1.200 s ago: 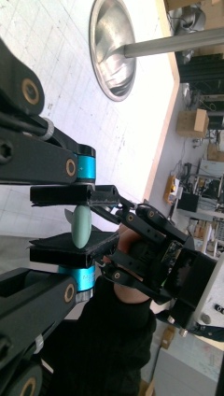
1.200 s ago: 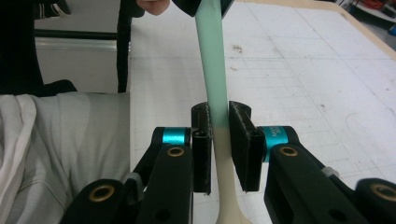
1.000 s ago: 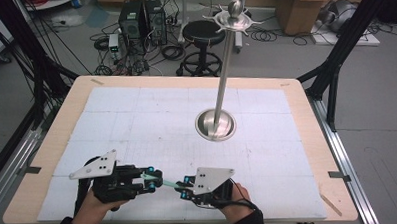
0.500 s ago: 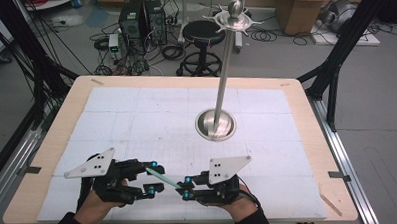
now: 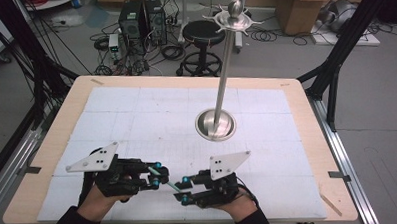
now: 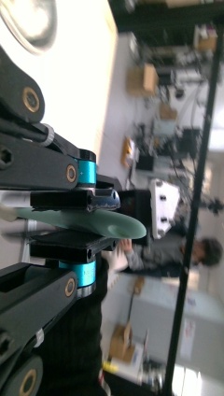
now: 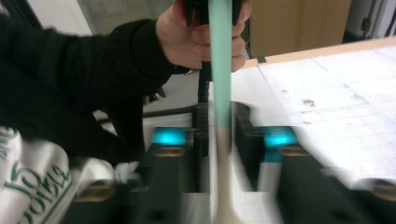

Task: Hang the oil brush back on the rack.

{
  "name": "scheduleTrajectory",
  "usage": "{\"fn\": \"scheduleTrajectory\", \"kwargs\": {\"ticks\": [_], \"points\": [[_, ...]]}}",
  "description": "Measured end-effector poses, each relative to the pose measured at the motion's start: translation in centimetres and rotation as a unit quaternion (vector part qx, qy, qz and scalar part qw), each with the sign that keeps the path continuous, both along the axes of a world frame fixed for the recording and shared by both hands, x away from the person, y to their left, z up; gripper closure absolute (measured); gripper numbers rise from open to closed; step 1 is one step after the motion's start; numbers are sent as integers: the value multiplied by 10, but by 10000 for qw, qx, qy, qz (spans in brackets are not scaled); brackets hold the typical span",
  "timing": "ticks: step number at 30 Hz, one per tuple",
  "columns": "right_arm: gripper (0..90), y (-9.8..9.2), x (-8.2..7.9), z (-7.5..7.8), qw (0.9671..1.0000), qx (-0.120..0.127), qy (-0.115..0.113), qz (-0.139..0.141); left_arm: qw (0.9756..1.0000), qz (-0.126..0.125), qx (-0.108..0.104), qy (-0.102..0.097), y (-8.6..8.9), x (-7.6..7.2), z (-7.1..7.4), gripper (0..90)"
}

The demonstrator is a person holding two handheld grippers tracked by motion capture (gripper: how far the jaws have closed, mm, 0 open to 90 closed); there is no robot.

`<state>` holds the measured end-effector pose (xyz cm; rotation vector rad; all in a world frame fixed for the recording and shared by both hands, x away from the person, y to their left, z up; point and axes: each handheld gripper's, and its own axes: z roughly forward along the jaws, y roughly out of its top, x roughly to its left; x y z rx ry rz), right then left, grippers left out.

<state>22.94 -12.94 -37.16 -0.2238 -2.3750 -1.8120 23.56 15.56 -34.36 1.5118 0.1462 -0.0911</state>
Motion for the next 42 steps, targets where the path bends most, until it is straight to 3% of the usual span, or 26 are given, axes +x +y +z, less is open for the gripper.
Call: {"fn": "scheduleTrajectory", "kwargs": {"ticks": [1, 2, 4, 5, 6, 7, 8, 12, 15, 20, 21, 22, 23, 24, 25, 26, 29, 31, 32, 33, 35, 37, 40, 41, 42], "points": [[567, 0, 0, 0, 10000, 0, 0, 0, 10000, 0, 0, 0, 0, 0, 0, 793], [541, 0, 0, 1, 9995, -62, -3, -312, 9998, 157, 77, 25, 1, 1, 2, 795], [540, 1, -5, 4, 9976, -142, -324, -596, 9996, 238, 112, 42, 2, 1, 2, 798], [540, 1, -5, 4, 9976, -142, -324, -596, 9994, 313, 148, 43, 2, 1, 3, 798], [546, 1, -8, 6, 9962, -192, -451, -725, 9991, 380, 194, 26, 3, 2, 4, 800], [572, 4, -12, 10, 9924, -312, -717, -954, 9985, 484, 251, 31, 3, 3, 6, 804], [575, 6, -13, 12, 9902, -374, -818, -1068, 9985, 484, 251, 31, 3, 3, 6, 806], [619, 11, -14, 14, 9867, -498, -943, -1227, 9971, 649, 388, 48, 1, 3, 9, 816], [639, 14, -14, 13, 9867, -527, -928, -1223, 9969, 672, 406, 44, -2, 2, 12, 822], [829, 18, -12, 12, 9884, -444, -902, -1136, 9972, 645, 365, 9, -7, 1, 16, 822], [829, 18, -12, 12, 9884, -444, -902, -1136, 9972, 645, 365, 9, -7, 1, 16, 816], [839, 17, -10, 12, 9895, -357, -837, -1121, 9973, 664, 315, -40, -7, 1, 16, 782], [840, 15, -9, 12, 9900, -325, -855, -1078, 9973, 691, 227, -39, -8, 1, 16, 595], [841, 14, -9, 12, 9903, -297, -828, -1072, 9968, 789, 146, 8, -8, 1, 16, 481], [841, 14, -9, 12, 9903, -297, -828, -1072, 9964, 846, 72, 33, -7, 1, 16, 481], [842, 10, -6, 12, 9906, -205, -773, -1108, 9951, 985, 27, 6, -3, 1, 16, 335], [842, 3, -1, 13, 9899, -122, -708, -1226, 9945, 1047, 28, 3, 4, 1, 13, 303], [843, -5, 4, 15, 9884, -7, -672, -1361, 9931, 1169, 47, 26, 11, 0, 10, 251], [843, -12, 11, 18, 9868, 106, -649, -1479, 9902, 1387, 136, 35, 20, 0, 4, 232], [843, -12, 11, 18, 9868, 106, -649, -1479, 9902, 1387, 136, 35, 20, 0, 4, 229], [843, -20, 22, 26, 9842, 185, -619, -1647, 9867, 1604, 245, 104, 35, 1, -7, 229], [843, -22, 26, 29, 9834, 198, -629, -1691, 9857, 1657, 276, 119, 40, 1, -11, 228], [843, -26, 40, 44, 9790, 248, -680, -1904, 9821, 1834, 405, 174, 52, 0, -22, 228], [843, -26, 40, 44, 9790, 248, -680, -1904, 9811, 1876, 438, 184, 55, 0, -25, 228], [843, -28, 48, 53, 9775, 353, -660, -1973, 9790, 1966, 501, 195, 60, -1, -30, 228]]}}
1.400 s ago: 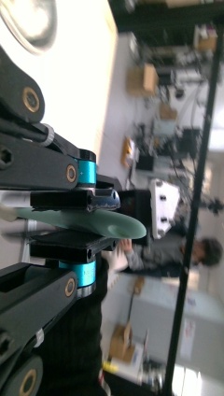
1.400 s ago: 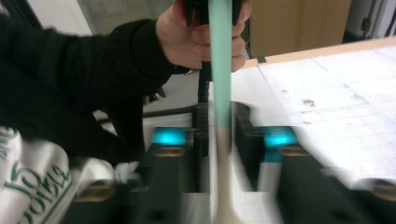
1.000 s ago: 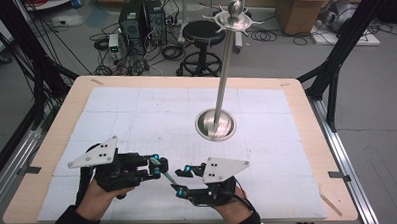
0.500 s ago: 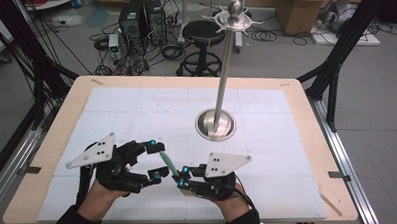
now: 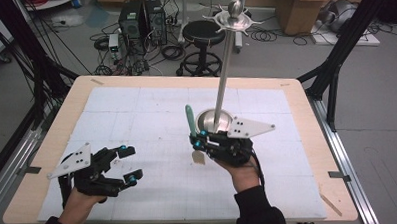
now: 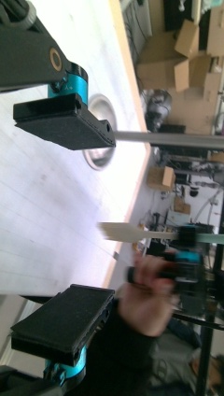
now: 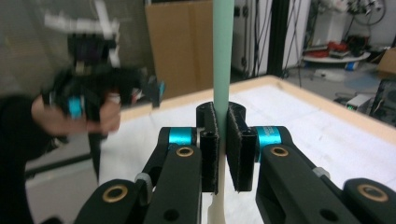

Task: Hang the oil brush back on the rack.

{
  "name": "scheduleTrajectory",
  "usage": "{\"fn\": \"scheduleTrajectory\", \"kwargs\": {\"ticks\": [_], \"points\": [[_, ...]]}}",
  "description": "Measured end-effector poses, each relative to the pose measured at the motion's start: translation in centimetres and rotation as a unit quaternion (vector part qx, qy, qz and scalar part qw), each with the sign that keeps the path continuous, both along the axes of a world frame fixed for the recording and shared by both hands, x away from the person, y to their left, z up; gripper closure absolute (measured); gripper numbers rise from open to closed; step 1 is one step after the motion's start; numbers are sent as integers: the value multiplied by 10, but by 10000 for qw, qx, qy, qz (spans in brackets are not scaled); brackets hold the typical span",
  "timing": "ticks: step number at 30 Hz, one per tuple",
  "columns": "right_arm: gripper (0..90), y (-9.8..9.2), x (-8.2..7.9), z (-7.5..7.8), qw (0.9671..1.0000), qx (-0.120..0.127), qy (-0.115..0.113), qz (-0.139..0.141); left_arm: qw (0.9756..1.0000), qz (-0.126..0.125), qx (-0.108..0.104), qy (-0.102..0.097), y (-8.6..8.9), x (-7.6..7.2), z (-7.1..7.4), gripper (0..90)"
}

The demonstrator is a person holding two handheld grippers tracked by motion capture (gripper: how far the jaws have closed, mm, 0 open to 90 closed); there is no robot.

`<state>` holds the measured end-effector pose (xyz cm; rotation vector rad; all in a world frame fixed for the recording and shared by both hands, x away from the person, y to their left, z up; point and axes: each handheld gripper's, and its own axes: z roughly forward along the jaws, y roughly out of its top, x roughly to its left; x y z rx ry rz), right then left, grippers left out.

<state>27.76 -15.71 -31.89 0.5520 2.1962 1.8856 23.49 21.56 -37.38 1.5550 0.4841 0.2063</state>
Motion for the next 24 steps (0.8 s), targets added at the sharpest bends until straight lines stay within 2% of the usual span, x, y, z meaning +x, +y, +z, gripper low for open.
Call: {"fn": "scheduleTrajectory", "kwargs": {"ticks": [3, 4, 6, 12, 20, 24], "points": [[843, -1, 8, 9, 9999, 94, -14, -84, 10000, 46, 34, 5, 3, 0, -4, 228], [843, -2, 17, 18, 9998, 117, -62, -143, 9999, 82, 61, 11, 5, 0, -5, 228], [843, -2, 21, 23, 9997, 127, -59, -179, 9999, 120, 63, 6, 7, 1, -5, 228], [843, -10, 48, 53, 9983, 276, -107, -511, 9998, 163, 84, 7, 8, 2, -6, 229], [842, -26, 66, 71, 9958, 470, -24, -787, 9998, 174, 106, 12, 8, 3, -7, 229], [842, -28, 71, 78, 9953, 486, -3, -832, 9998, 175, 101, 34, 7, 3, -8, 229]]}}
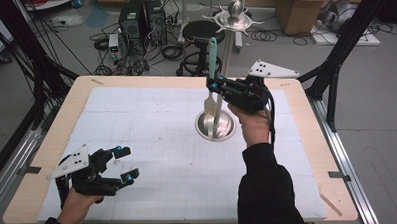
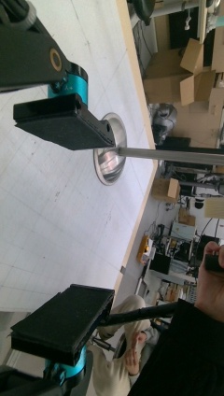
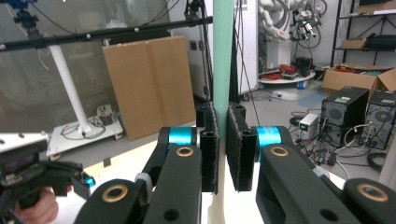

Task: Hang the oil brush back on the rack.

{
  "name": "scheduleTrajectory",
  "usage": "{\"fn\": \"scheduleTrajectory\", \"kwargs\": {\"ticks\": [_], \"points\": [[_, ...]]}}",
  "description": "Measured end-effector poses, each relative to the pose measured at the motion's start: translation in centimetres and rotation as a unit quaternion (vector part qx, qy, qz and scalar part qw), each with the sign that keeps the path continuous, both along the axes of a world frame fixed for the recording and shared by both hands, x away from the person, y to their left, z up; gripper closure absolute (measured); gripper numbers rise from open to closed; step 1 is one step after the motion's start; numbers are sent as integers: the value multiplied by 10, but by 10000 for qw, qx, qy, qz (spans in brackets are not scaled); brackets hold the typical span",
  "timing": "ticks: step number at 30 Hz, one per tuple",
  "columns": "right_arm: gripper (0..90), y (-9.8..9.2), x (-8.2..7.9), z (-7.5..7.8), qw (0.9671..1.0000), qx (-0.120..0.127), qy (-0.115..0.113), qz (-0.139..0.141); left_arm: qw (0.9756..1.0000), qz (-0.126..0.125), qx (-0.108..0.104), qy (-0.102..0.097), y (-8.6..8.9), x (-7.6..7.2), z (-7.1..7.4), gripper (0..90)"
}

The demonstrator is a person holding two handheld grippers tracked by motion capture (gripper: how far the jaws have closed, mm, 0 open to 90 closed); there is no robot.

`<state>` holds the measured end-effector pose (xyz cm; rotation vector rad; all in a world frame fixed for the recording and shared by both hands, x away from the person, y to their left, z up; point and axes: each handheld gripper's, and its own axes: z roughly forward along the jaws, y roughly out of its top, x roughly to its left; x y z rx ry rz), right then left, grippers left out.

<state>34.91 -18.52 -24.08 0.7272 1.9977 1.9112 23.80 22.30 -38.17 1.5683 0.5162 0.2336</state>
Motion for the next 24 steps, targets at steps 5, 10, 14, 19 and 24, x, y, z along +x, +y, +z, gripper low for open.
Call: {"fn": "scheduleTrajectory", "kwargs": {"ticks": [5, 10, 14, 19, 24], "points": [[842, 2, 6, 6, 10000, 42, 55, 3, 10000, -28, 37, -5, -1, 0, -1, 229], [842, 1, 14, 9, 9997, 63, 193, -122, 10000, -28, -6, 4, 0, 0, 0, 229], [842, 0, 19, 8, 9993, 52, 295, -203, 10000, -35, 0, 17, 0, 0, -1, 230], [842, -1, 21, 7, 9992, 88, 343, -211, 10000, -39, -9, 17, 0, 0, 0, 230], [842, -1, 23, 5, 9986, 141, 429, -258, 10000, -49, -24, 17, 1, 0, 0, 230]]}}
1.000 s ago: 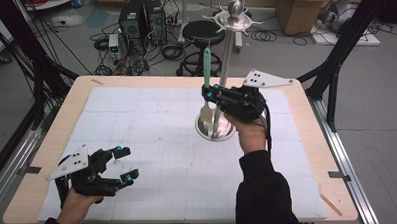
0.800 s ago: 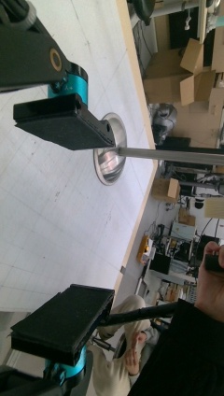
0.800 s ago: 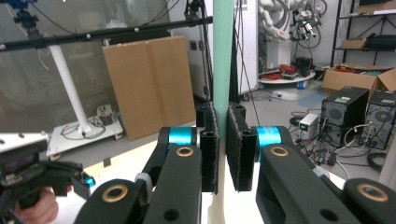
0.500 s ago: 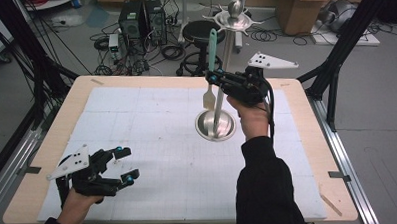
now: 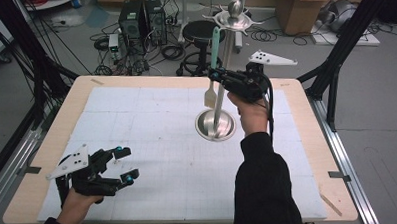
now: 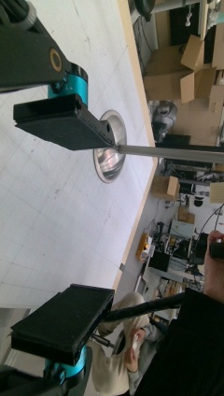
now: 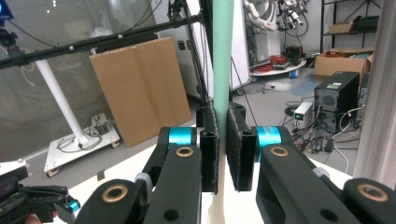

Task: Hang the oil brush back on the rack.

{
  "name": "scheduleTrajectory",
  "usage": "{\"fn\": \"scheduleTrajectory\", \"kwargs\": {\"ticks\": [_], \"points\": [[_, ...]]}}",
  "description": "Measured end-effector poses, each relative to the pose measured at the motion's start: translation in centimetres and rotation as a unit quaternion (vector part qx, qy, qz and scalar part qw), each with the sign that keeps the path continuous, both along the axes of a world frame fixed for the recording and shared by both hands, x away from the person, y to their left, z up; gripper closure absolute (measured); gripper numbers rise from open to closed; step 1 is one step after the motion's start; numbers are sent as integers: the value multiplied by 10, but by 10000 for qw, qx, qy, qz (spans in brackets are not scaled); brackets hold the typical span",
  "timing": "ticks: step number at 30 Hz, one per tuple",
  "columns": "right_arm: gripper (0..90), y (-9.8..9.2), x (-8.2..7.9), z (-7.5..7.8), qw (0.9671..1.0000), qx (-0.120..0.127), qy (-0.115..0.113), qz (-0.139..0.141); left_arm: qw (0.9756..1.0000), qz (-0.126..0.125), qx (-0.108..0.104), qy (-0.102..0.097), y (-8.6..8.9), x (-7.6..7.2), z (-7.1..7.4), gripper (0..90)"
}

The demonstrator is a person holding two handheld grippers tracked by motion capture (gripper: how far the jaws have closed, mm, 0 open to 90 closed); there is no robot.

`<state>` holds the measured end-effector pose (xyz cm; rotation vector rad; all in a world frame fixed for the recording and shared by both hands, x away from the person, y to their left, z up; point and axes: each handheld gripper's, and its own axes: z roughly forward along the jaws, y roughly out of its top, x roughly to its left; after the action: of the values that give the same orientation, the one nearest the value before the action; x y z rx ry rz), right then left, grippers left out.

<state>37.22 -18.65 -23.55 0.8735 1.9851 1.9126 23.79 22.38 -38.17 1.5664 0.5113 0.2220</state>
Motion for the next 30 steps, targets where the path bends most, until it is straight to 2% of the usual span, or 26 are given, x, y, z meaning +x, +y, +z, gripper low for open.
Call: {"fn": "scheduleTrajectory", "kwargs": {"ticks": [7, 8, 9, 12, 13, 14, 15, 17, 18, 19, 21, 25, 28, 30], "points": [[832, 1, -1, -1, 9997, -174, -22, -159, 10000, 24, -15, -1, 2, 0, 0, 230], [745, 0, -4, -1, 9993, -271, -112, -234, 10000, 29, -9, -4, 2, 0, 0, 230], [745, 0, -4, -1, 9993, -271, -112, -234, 10000, 54, -34, 7, 2, 0, 0, 230], [480, -2, -10, -3, 9978, -263, -208, -569, 10000, 93, -16, 12, 5, 0, -1, 231], [420, -3, -14, -5, 9968, -294, -264, -699, 9999, 107, -18, 13, 5, 1, -1, 230], [352, -7, -23, -11, 9929, -517, -461, -965, 9999, 139, -35, 14, 7, 1, -2, 230], [352, -7, -23, -11, 9929, -517, -461, -965, 9999, 139, -35, 14, 7, 1, -2, 230], [292, -13, -34, -21, 9907, -687, -552, -1040, 9998, 184, -74, 13, 9, 1, -3, 228], [244, -17, -45, -34, 9879, -930, -610, -1085, 9997, 207, -95, 19, 10, 2, -3, 222], [244, -17, -45, -34, 9879, -930, -610, -1085, 9996, 235, -132, 30, 10, 2, -4, 222], [186, -23, -57, -51, 9859, -1138, -581, -1076, 9995, 277, -144, 34, 12, 3, -5, 215], [164, -32, -82, -79, 9845, -1351, -522, -994, 9994, 311, -139, 23, 12, 3, -6, 215], [156, -41, -103, -101, 9866, -1322, -456, -843, 9994, 322, -147, -8, 12, 3, -7, 210], [156, -47, -118, -113, 9855, -1403, -504, -810, 9993, 349, -150, -22, 12, 2, -7, 196]]}}
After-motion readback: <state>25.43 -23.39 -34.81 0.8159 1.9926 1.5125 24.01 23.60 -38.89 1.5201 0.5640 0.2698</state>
